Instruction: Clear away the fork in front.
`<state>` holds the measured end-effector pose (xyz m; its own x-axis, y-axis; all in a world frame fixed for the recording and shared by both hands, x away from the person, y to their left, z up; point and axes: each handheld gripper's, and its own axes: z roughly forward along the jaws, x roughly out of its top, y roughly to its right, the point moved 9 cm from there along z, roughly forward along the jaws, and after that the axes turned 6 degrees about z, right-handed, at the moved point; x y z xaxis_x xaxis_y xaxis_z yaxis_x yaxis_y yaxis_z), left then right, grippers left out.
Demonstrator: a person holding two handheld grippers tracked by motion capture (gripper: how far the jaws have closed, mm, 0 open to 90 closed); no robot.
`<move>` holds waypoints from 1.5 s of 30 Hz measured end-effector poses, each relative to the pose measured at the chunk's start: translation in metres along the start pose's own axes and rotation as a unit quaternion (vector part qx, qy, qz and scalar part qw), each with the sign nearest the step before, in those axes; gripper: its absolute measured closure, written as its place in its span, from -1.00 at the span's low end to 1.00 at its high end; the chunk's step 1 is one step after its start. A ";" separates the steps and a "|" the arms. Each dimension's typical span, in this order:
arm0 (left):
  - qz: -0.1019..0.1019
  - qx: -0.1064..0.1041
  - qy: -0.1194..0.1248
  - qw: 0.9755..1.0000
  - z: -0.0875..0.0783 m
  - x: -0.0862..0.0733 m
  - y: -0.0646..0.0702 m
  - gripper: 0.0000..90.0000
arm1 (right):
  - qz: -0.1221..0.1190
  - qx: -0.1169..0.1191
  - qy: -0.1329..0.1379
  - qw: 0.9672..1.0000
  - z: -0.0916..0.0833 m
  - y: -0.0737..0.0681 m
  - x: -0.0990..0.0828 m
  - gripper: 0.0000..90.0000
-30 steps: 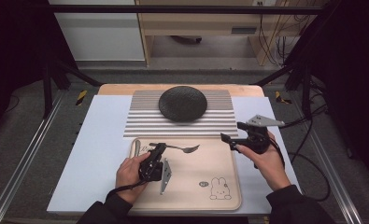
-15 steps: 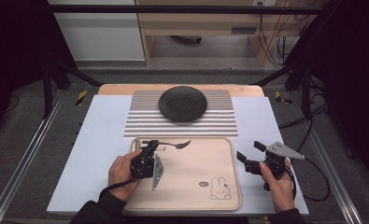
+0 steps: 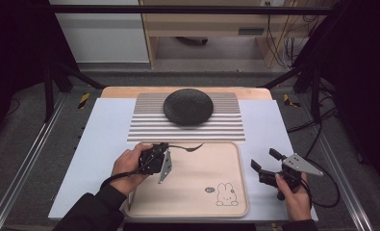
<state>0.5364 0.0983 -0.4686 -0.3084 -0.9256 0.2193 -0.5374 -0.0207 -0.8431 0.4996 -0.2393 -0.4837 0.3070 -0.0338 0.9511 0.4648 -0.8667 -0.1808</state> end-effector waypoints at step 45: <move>0.086 -0.185 -0.061 0.977 0.042 -0.019 0.030 0.93 | 0.015 0.009 -0.017 1.000 0.008 -0.003 -0.008 -0.70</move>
<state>0.5594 0.0988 -0.5187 -0.3360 -0.9418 0.0111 -0.7392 0.2564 -0.6228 0.5025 -0.2329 -0.4924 0.3489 -0.0436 0.9362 0.4696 -0.8563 -0.2149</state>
